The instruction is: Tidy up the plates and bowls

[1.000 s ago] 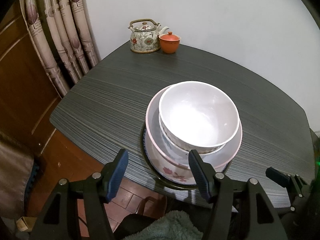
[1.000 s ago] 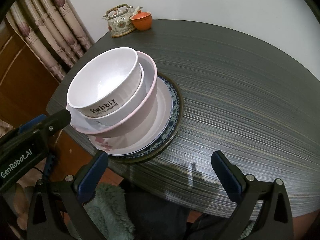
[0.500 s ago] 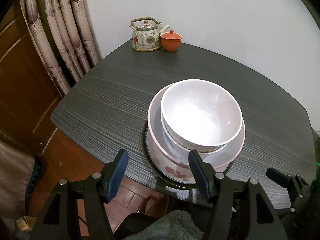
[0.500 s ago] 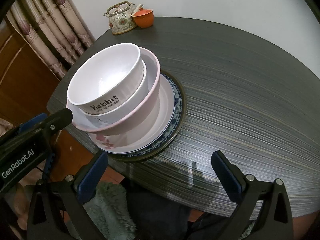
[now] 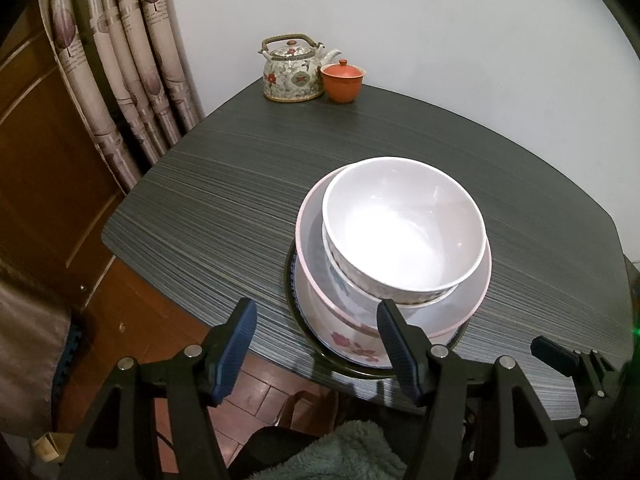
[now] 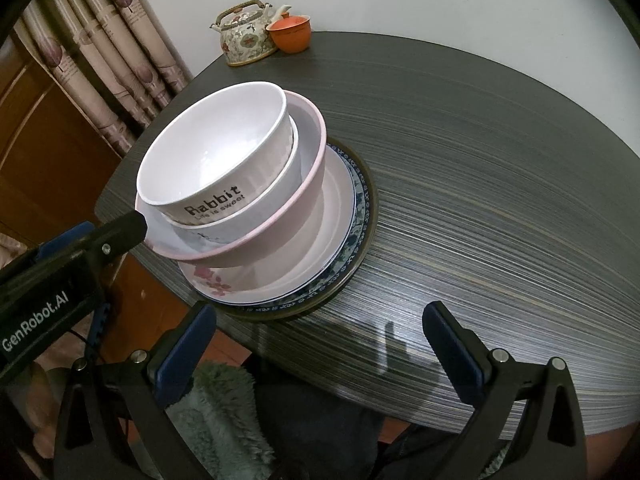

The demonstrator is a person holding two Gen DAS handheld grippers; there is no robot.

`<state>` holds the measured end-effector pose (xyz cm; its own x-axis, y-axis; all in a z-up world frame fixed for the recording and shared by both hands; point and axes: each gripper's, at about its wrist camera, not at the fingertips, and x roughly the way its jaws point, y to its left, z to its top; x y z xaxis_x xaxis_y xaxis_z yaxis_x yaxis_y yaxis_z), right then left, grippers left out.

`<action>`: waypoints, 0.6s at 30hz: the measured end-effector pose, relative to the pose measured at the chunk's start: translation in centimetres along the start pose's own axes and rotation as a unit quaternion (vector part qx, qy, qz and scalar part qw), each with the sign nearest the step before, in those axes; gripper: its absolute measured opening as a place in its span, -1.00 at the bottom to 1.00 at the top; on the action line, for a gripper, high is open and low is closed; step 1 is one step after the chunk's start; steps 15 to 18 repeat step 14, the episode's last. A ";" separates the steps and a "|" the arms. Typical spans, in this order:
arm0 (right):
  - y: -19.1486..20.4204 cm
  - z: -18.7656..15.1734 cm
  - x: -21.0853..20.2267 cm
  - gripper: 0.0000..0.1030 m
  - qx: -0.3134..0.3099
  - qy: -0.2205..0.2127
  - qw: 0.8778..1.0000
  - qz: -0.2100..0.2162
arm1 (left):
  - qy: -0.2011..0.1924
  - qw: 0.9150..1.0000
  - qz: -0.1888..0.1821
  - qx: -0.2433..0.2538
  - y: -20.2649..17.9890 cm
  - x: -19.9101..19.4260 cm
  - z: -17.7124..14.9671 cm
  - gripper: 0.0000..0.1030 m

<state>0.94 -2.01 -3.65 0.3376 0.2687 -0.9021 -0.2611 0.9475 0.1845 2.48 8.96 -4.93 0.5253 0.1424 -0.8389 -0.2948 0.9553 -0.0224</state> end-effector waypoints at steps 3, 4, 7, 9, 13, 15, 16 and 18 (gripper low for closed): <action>0.0 0.0 0.0 0.99 0.000 0.000 1.000 0.000 | 0.000 1.000 0.002 0.000 0.0 0.0 0.0 0.24; 0.0 0.0 0.0 0.99 0.000 0.000 1.000 0.000 | -0.001 1.000 0.002 -0.001 0.1 0.0 0.0 0.24; 0.0 -0.2 0.0 0.99 0.001 0.001 1.000 0.001 | -0.002 1.000 0.002 0.002 -0.1 0.0 0.0 0.24; 0.1 -0.2 -0.1 0.99 0.000 0.000 1.000 0.000 | -0.003 1.000 0.000 0.001 -0.1 0.0 -0.1 0.24; 0.0 -0.2 -0.1 0.99 0.000 0.000 1.000 0.001 | -0.003 1.000 -0.002 -0.001 0.0 0.0 0.0 0.24; 0.0 -0.2 -0.1 0.99 0.000 0.000 1.000 0.001 | -0.004 1.000 -0.001 -0.001 -0.1 0.0 0.0 0.24; 0.0 -0.2 -0.1 0.99 0.000 0.000 1.000 0.001 | -0.004 1.000 -0.001 -0.001 -0.1 0.0 0.0 0.24; 0.0 -0.2 -0.1 0.99 0.000 0.000 1.000 0.001 | -0.004 1.000 -0.001 -0.001 -0.1 0.0 0.0 0.24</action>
